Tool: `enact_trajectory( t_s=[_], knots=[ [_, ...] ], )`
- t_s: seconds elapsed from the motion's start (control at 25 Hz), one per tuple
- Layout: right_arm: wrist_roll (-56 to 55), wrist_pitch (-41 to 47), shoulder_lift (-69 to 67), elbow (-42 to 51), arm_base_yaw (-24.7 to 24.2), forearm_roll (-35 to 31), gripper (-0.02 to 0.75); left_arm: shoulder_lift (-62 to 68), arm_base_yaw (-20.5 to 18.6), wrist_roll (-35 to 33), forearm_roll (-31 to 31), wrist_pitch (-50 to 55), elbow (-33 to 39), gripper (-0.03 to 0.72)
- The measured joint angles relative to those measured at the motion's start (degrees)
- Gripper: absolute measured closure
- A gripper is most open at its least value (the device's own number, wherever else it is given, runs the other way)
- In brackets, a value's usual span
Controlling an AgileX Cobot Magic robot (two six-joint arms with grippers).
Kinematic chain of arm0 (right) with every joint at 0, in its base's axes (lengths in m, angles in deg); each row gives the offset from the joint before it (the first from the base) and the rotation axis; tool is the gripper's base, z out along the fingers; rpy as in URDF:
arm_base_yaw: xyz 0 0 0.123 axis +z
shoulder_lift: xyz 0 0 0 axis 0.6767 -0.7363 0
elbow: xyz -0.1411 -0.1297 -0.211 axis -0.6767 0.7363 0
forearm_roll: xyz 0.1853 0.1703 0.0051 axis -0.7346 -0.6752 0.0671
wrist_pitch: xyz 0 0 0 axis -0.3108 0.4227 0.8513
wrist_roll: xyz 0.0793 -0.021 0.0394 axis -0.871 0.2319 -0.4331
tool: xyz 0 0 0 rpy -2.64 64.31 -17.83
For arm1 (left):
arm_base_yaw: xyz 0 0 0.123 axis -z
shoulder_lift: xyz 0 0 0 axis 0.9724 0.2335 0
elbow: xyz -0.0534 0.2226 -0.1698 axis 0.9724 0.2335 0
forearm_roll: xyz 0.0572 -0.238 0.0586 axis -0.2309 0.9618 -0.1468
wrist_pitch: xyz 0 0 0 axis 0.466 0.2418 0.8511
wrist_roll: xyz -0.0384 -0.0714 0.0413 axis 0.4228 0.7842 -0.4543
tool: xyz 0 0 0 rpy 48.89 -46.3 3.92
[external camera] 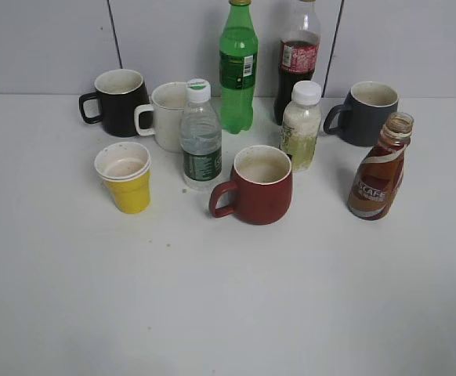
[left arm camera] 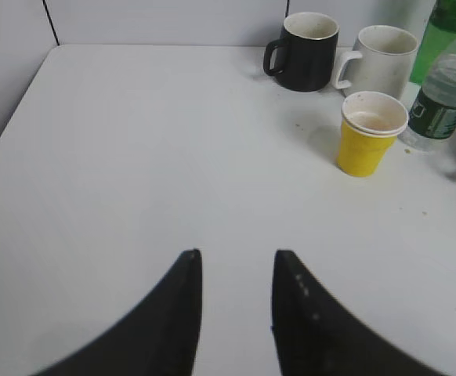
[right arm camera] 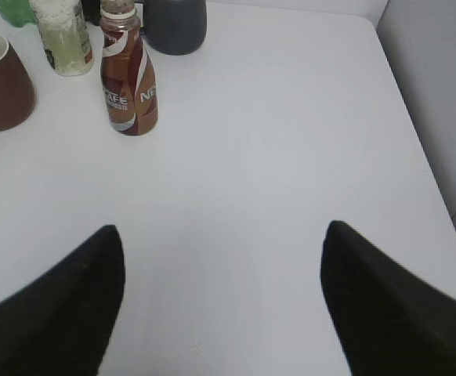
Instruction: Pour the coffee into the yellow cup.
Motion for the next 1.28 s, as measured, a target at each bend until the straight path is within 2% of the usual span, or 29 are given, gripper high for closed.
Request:
enact_trajectory(
  t_s=[1.28],
  knots=[
    [0.00,0.00,0.00,0.00,0.00,0.00,0.152,0.00,0.00,0.00,0.00,0.00,0.00,0.449]
  ],
)
